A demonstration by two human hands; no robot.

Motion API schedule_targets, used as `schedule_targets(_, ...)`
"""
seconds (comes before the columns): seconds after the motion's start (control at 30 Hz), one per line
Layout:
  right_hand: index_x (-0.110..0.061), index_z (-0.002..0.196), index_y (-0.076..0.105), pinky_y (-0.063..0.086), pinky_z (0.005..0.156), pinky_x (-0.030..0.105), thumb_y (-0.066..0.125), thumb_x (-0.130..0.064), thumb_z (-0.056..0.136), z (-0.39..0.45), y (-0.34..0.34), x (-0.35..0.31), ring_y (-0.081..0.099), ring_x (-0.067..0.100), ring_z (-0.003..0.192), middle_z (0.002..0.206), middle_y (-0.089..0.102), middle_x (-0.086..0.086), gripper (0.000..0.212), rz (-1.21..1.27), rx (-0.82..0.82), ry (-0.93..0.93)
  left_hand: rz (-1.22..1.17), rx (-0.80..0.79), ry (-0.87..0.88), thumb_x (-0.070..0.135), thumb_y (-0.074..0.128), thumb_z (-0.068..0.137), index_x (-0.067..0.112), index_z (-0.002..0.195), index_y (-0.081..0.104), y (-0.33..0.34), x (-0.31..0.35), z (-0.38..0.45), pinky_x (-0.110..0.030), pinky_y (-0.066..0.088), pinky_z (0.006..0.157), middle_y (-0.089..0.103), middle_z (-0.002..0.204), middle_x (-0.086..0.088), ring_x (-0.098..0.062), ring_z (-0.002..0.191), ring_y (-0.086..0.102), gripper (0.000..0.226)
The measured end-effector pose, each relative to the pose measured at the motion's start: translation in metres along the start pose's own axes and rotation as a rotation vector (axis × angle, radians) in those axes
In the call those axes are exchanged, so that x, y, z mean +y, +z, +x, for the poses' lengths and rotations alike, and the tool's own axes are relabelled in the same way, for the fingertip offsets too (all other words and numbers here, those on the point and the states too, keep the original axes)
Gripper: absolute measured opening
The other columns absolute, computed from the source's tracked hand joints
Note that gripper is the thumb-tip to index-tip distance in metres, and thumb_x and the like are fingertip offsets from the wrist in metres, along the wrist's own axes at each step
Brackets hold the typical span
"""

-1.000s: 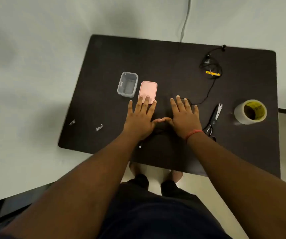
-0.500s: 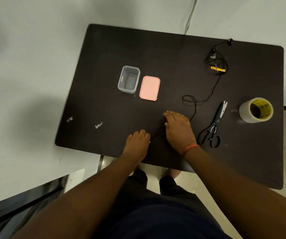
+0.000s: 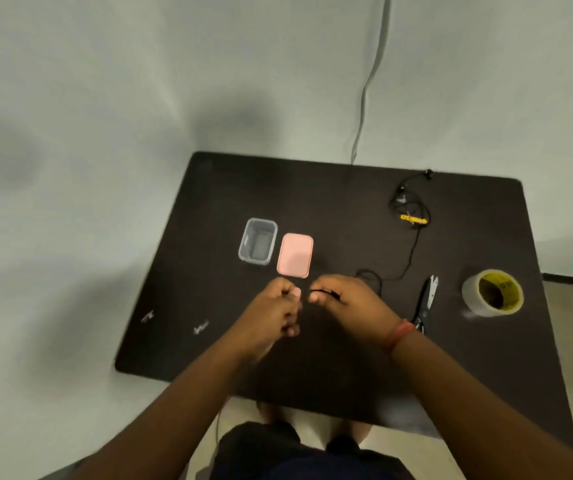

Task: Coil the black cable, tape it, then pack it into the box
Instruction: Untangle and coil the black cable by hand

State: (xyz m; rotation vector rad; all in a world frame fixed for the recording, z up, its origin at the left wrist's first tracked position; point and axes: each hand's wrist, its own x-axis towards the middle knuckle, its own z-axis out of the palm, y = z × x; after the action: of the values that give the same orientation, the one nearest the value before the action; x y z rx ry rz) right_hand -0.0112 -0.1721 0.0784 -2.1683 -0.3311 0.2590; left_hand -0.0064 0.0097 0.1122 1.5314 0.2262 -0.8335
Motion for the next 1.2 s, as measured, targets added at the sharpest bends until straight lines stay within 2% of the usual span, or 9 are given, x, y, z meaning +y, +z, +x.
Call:
schedule_targets(0.17, -0.019, 0.086, 0.066, 0.044, 0.070, 0.017, 0.064, -0.020, 0.090, 0.004, -0.056, -0.028, 0.058, 0.005, 0.076, 0.079, 0.063, -0.006, 0.005, 0.074, 0.152, -0.053, -0.087, -0.346, 0.001, 0.026, 0.039, 0.104, 0.010, 0.089, 0.059, 0.012, 0.057, -0.017, -0.023, 0.031, 0.047, 0.027, 0.060, 0.001, -0.011, 0.049, 0.022, 0.029)
schedule_targets(0.27, -0.032, 0.081, 0.059, 0.044, 0.065, 0.025, 0.057, -0.025, 0.095, 0.000, -0.076, -0.039, 0.056, 0.009, 0.069, 0.074, 0.060, -0.005, 0.015, 0.147, 0.286, -0.033, -0.285, -0.392, 0.168, 0.024, 0.044, 0.100, 0.006, 0.087, 0.062, 0.027, 0.094, -0.028, -0.029, 0.048, 0.057, 0.043, 0.059, -0.005, -0.014, 0.052, 0.044, 0.028)
schedule_targets(0.4, -0.023, 0.088, 0.058, 0.050, 0.068, 0.034, 0.047, -0.031, 0.098, -0.012, -0.079, -0.058, 0.062, 0.010, 0.074, 0.081, 0.066, -0.006, 0.017, -0.062, 0.242, -0.023, -0.559, -0.261, 0.419, 0.018, 0.044, 0.096, 0.000, 0.094, 0.066, 0.049, 0.138, -0.023, -0.040, 0.059, 0.086, 0.070, 0.082, -0.019, -0.031, 0.088, 0.072, 0.029)
schedule_targets(0.53, -0.031, 0.095, 0.050, 0.048, 0.063, 0.032, 0.029, -0.052, 0.097, -0.037, -0.096, -0.101, 0.062, 0.013, 0.076, 0.085, 0.065, -0.008, 0.030, -0.392, 0.293, -0.093, -0.318, -0.061, 0.560, 0.019, 0.042, 0.101, 0.002, 0.110, 0.064, 0.056, 0.157, -0.004, -0.037, 0.052, 0.102, 0.075, 0.108, -0.017, -0.029, 0.113, 0.068, 0.030)
schedule_targets(0.7, -0.032, 0.099, 0.059, 0.044, 0.062, 0.020, 0.040, -0.041, 0.096, -0.025, -0.163, -0.131, 0.060, 0.004, 0.074, 0.086, 0.067, -0.014, 0.021, -0.462, 0.544, -0.211, 0.024, -0.185, 0.496, 0.037, 0.050, 0.095, 0.021, 0.100, 0.074, 0.070, 0.132, -0.016, -0.049, 0.050, 0.103, 0.077, 0.103, -0.011, -0.031, 0.108, 0.069, 0.030)
schedule_targets(0.83, -0.025, 0.091, 0.058, 0.049, 0.059, 0.034, 0.047, -0.032, 0.098, 0.006, -0.182, -0.101, 0.056, 0.007, 0.063, 0.073, 0.062, -0.008, 0.015, -0.286, 0.516, -0.131, -0.081, -0.370, 0.519, 0.027, 0.040, 0.098, 0.011, 0.096, 0.068, 0.089, 0.131, -0.045, -0.051, 0.052, 0.098, 0.074, 0.082, -0.010, -0.029, 0.091, 0.072, 0.033)
schedule_targets(1.0, -0.029, 0.097, 0.052, 0.050, 0.070, 0.038, 0.033, -0.045, 0.099, -0.022, -0.120, -0.080, 0.062, 0.011, 0.079, 0.087, 0.065, -0.007, 0.025, -0.334, 0.256, -0.095, -0.342, -0.184, 0.665, 0.023, 0.042, 0.094, 0.006, 0.092, 0.066, 0.079, 0.163, -0.040, -0.034, 0.059, 0.082, 0.077, 0.084, -0.016, -0.031, 0.094, 0.074, 0.029)
schedule_targets(1.1, -0.032, 0.088, 0.046, 0.041, 0.058, 0.027, 0.027, -0.048, 0.100, -0.042, -0.121, -0.112, 0.056, 0.010, 0.066, 0.077, 0.059, -0.009, 0.027, -0.500, 0.252, -0.159, -0.146, -0.062, 0.674, 0.023, 0.041, 0.097, 0.007, 0.097, 0.064, 0.063, 0.167, -0.022, -0.031, 0.057, 0.086, 0.078, 0.093, -0.012, -0.027, 0.098, 0.074, 0.028)
schedule_targets(1.2, -0.029, 0.089, 0.059, 0.034, 0.055, 0.015, 0.044, -0.037, 0.097, -0.034, -0.156, -0.138, 0.054, 0.003, 0.058, 0.073, 0.061, -0.012, 0.018, -0.591, 0.401, -0.258, 0.063, -0.067, 0.611, 0.029, 0.043, 0.096, 0.010, 0.094, 0.065, 0.064, 0.156, -0.019, -0.024, 0.054, 0.073, 0.076, 0.078, 0.002, -0.013, 0.078, 0.071, 0.029)
